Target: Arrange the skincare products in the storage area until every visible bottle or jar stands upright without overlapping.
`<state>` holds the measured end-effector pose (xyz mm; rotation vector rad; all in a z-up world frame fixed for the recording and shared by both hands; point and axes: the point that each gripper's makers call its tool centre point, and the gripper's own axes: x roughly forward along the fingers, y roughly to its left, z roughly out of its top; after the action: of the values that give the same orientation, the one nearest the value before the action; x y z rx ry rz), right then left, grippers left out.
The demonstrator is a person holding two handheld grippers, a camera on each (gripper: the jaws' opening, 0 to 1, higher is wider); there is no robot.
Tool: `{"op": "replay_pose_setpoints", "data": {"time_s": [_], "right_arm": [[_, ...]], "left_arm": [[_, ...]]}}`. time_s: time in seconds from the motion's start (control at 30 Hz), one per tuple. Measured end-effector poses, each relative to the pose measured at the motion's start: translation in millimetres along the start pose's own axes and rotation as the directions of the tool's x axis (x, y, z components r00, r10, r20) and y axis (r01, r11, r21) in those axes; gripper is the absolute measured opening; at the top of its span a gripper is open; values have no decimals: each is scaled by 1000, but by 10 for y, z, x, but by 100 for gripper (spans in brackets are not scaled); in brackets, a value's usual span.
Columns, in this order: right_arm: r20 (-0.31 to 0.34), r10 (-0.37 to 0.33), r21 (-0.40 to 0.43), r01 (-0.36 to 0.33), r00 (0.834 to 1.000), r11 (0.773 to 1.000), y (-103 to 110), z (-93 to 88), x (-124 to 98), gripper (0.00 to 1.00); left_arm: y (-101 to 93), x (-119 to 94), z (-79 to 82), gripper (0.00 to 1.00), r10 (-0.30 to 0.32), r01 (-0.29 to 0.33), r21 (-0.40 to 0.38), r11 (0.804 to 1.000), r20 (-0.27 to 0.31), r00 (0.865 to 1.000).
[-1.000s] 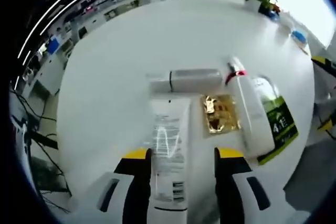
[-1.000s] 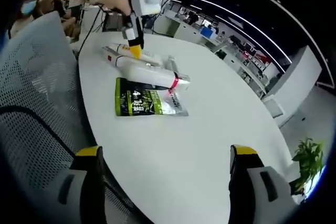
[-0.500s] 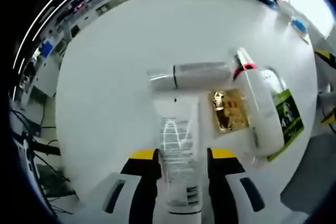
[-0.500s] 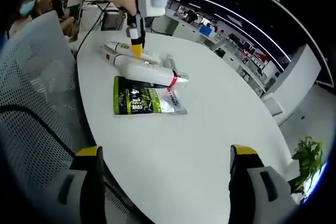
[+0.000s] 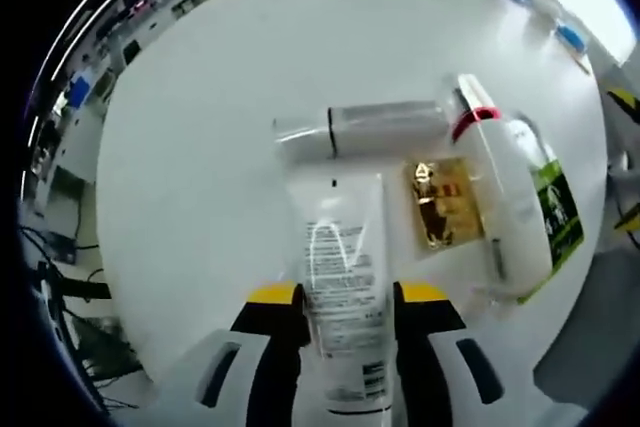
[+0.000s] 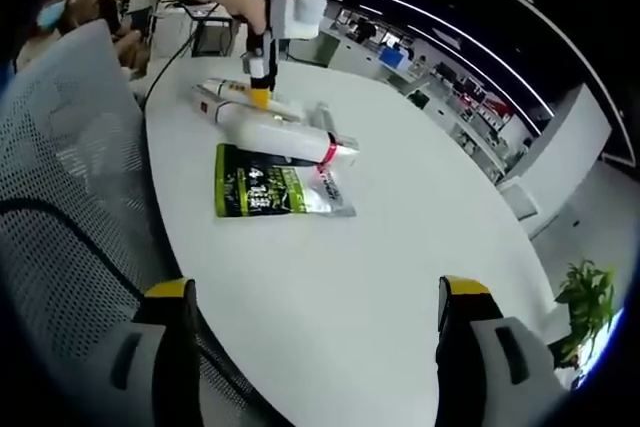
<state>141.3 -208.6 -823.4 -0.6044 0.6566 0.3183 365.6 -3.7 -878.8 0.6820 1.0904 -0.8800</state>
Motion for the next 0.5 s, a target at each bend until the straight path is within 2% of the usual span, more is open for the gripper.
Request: {"op": "replay_pose_setpoints", "data": {"time_s": [0.23,0.33,0.43,0.5], "right_arm": [[38,-3,20,2,999,1000,-11,68,-14,100],[22,-2,14,2,1000,1000,-8,39,-8,100],[23,3,10,-4,1000,1000,7,41,-4,100],[22,7,8,-7,1000,1000,13,40,-3,100]], "left_arm": [[-26,17,4,31,-14,14,7,1000,-2,1000],[-48,11,5,31,-14,14,20,1000,14,1000],[-85,5,33,31,-11,7,88,996,47,999],[-108,1,38,31,-11,5,103,995,64,998]]}}
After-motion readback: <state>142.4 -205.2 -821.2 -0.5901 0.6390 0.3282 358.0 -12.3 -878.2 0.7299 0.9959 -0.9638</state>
